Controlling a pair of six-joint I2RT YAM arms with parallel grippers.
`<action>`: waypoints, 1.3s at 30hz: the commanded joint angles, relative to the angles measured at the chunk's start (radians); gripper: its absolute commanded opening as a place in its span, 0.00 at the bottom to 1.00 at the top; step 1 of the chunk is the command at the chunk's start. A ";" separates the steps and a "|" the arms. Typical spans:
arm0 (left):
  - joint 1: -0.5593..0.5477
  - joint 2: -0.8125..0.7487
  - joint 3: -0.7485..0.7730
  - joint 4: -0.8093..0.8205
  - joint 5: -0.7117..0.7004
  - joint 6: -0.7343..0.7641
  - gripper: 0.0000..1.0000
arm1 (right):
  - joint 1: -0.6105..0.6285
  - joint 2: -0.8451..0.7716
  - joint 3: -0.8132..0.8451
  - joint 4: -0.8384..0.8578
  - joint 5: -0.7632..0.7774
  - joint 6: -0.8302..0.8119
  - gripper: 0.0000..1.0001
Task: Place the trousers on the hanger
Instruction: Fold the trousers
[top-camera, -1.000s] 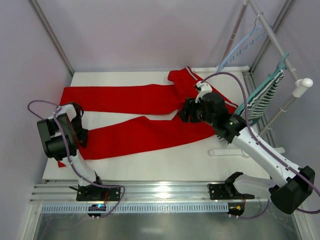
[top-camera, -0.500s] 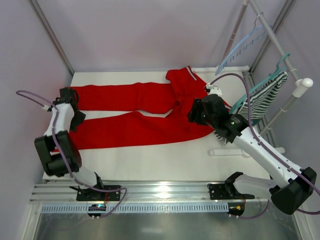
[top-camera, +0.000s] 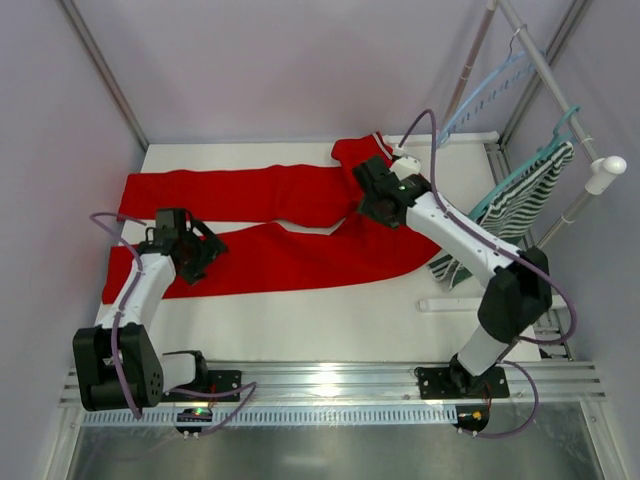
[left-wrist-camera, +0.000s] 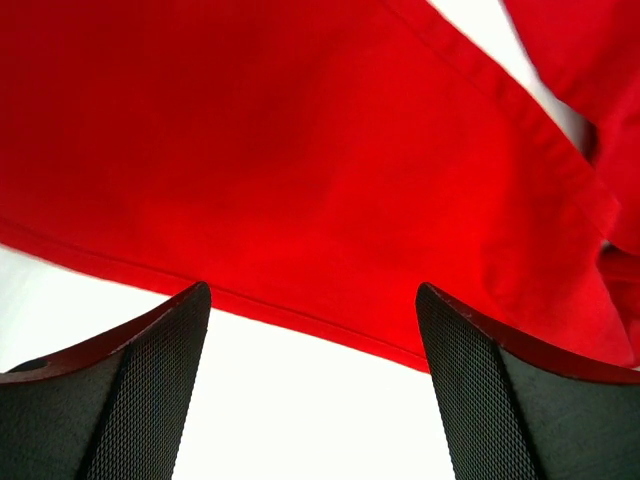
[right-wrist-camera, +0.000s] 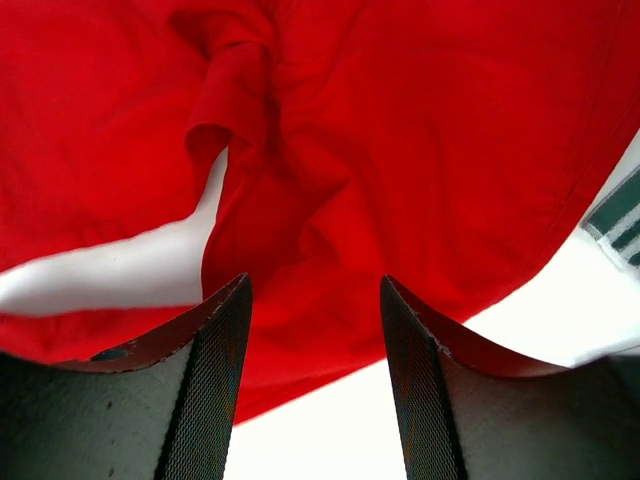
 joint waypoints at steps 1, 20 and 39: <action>-0.007 -0.012 -0.015 0.092 0.112 0.048 0.84 | 0.004 0.091 0.132 -0.122 0.111 0.145 0.57; -0.004 0.098 -0.029 -0.006 -0.024 -0.124 0.80 | -0.243 0.212 0.002 -0.355 0.192 0.477 0.57; -0.004 0.078 -0.015 0.009 -0.001 -0.152 0.79 | -0.354 0.277 -0.017 -0.304 0.264 0.614 0.63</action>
